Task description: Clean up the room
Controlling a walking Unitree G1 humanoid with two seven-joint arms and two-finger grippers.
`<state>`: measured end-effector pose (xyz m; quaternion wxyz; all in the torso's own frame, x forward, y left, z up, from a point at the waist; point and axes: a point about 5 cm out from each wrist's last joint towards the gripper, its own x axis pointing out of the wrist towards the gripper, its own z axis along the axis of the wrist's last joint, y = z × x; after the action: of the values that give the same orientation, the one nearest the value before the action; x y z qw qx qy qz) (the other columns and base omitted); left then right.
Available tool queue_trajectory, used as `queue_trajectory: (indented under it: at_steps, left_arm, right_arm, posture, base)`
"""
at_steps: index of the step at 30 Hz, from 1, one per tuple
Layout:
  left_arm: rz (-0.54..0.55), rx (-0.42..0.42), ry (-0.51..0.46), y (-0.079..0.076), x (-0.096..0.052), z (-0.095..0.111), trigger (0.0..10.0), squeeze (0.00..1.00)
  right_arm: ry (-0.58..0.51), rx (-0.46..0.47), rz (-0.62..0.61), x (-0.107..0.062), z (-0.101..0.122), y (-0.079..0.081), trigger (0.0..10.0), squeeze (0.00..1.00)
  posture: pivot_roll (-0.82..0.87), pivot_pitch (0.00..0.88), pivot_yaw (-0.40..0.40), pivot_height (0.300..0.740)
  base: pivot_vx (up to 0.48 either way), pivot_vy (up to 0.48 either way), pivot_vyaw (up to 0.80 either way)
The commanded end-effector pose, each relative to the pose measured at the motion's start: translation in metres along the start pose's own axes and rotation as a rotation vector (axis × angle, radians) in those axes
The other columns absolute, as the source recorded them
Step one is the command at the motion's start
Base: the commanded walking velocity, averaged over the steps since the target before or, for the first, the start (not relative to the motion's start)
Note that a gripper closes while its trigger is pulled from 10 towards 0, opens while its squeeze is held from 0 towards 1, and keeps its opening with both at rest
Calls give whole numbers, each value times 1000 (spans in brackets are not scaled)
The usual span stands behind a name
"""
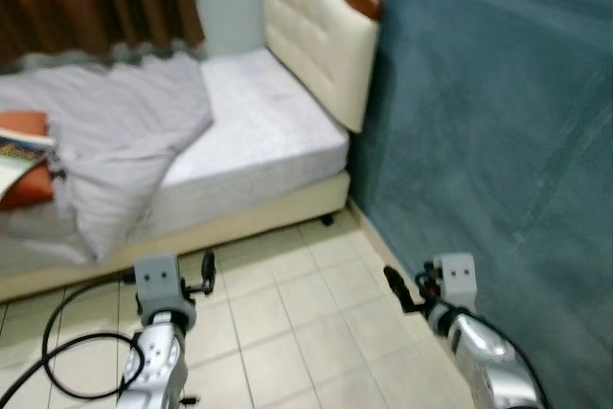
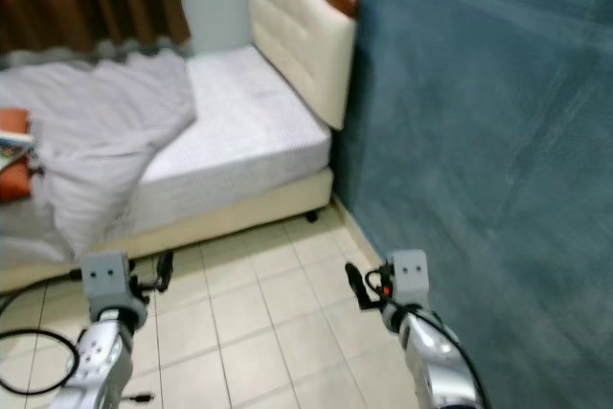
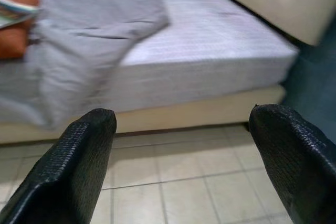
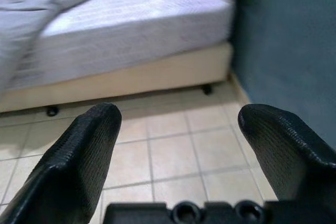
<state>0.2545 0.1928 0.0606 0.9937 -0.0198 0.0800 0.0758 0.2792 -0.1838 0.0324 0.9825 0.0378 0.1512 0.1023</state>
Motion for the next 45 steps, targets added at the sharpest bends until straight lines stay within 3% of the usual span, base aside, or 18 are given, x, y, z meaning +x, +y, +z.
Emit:
queue_trajectory:
  at_steps: [1, 11, 17, 18, 24, 34, 36, 45]
  left_arm:
    - [26, 14, -13, 7, 1, 4, 10000, 0]
    - [18, 12, -12, 6, 1, 5, 10000, 0]
    - [8, 13, -9, 6, 3, 5, 10000, 0]
    - [3, 17, -16, 6, 4, 6, 10000, 1000]
    - [-18, 34, -40, 8, 5, 11, 10000, 1000]
    - [-55, 30, -82, 4, 9, 17, 10000, 1000]
    - [-62, 19, -78, 3, 9, 16, 10000, 1000]
    - [-80, 2, -65, 2, 8, 13, 10000, 1000]
  right_arm:
    - [-4, 0, 36, 5, 2, 8, 10000, 4]
    - [-7, -5, 41, 6, 2, 9, 10000, 35]
    - [-26, -6, -13, 6, 3, 5, 10000, 0]
    - [-72, 16, -39, 5, 8, 2, 10000, 1000]
    - [-210, -2, -88, 0, 25, -4, 10000, 1000]
    - [-222, -27, -103, 2, 27, -4, 10000, 1000]
    - [-212, -35, -92, 3, 26, -1, 10000, 0]
    - [-183, -25, -76, 4, 20, 1, 10000, 0]
  posture:
    - [69, 0, -46, 740]
    - [68, 0, -46, 740]
    - [61, 0, -42, 740]
    - [61, 0, -42, 740]
    - [61, 0, -42, 740]
    - [52, 0, -34, 740]
    - [52, 0, -34, 740]
    - [56, 0, -38, 740]
  base:
    - [480, 0, 606]
    - [480, 0, 597]
    - [480, 0, 266]
    - [480, 0, 0]
    - [480, 0, 0]
    - [427, 42, 0]
    - [0, 471, 0]
    - [0, 480, 0]
